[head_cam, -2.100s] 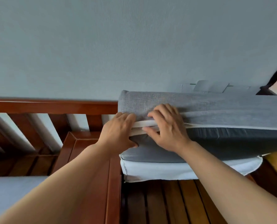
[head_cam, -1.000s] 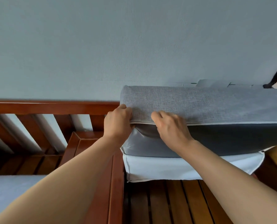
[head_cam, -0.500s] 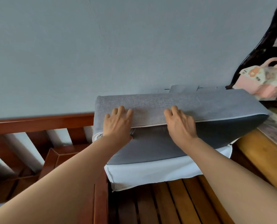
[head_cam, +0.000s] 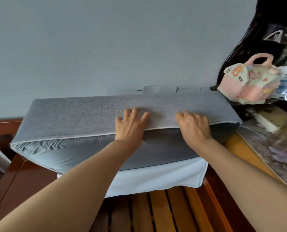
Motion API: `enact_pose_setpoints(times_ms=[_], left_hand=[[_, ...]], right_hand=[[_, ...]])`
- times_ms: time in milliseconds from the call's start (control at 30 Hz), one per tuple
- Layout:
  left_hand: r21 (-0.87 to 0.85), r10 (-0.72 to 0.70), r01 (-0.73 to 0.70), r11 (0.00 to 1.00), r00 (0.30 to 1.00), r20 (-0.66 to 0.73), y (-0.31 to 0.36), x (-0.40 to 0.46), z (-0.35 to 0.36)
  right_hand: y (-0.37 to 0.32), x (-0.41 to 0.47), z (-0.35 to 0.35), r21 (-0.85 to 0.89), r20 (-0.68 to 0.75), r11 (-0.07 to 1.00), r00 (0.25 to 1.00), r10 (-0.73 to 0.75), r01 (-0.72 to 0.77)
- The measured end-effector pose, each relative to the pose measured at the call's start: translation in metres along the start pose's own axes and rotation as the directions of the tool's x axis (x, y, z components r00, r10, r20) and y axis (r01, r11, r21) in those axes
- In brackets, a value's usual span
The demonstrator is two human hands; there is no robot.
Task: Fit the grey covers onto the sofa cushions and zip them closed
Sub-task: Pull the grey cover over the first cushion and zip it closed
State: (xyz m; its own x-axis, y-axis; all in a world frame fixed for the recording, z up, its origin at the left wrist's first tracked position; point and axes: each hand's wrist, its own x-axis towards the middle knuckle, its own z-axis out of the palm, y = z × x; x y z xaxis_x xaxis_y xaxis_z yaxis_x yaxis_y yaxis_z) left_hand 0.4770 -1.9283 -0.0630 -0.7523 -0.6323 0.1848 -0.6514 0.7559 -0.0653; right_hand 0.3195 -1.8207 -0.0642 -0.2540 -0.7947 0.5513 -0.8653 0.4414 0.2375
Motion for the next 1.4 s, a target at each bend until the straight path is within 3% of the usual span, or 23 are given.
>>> enact_pose_setpoints(times_ms=[200,333,567,700,833,1133,1400], left_hand=[[0.057,-0.096,0.096,0.994,0.995,-0.005,0.023,0.004,-0.003],[0.112,-0.013,0.006,0.994,0.998,0.056,0.033,0.013,-0.012],[-0.041,0.169,-0.173,0.984,0.983,-0.069,0.107,0.037,-0.002],[-0.011,0.212,-0.216,0.976,0.967,-0.142,0.136,0.044,0.011],[0.019,0.237,-0.237,0.971,0.961,-0.144,0.158,0.058,0.013],[0.031,0.106,-0.102,0.994,0.985,-0.133,0.241,0.08,0.016],[0.048,0.057,-0.045,0.998,0.962,-0.268,0.252,0.078,0.034]], right_hand=[[0.017,-0.008,-0.002,0.086,-0.022,0.984,0.988,-0.153,0.155],[0.024,-0.008,0.0,0.104,-0.017,0.982,0.987,-0.158,0.159],[0.096,-0.023,0.013,-0.109,-0.022,0.988,0.994,0.104,-0.106],[0.142,-0.032,0.024,-0.196,-0.014,0.943,0.962,0.272,-0.269],[0.173,-0.04,0.039,-0.176,-0.023,0.929,0.944,0.328,-0.327],[0.208,-0.061,0.063,-0.04,-0.086,0.995,0.993,0.084,-0.088],[0.217,-0.077,0.061,0.068,-0.076,0.998,0.997,-0.014,0.019]])
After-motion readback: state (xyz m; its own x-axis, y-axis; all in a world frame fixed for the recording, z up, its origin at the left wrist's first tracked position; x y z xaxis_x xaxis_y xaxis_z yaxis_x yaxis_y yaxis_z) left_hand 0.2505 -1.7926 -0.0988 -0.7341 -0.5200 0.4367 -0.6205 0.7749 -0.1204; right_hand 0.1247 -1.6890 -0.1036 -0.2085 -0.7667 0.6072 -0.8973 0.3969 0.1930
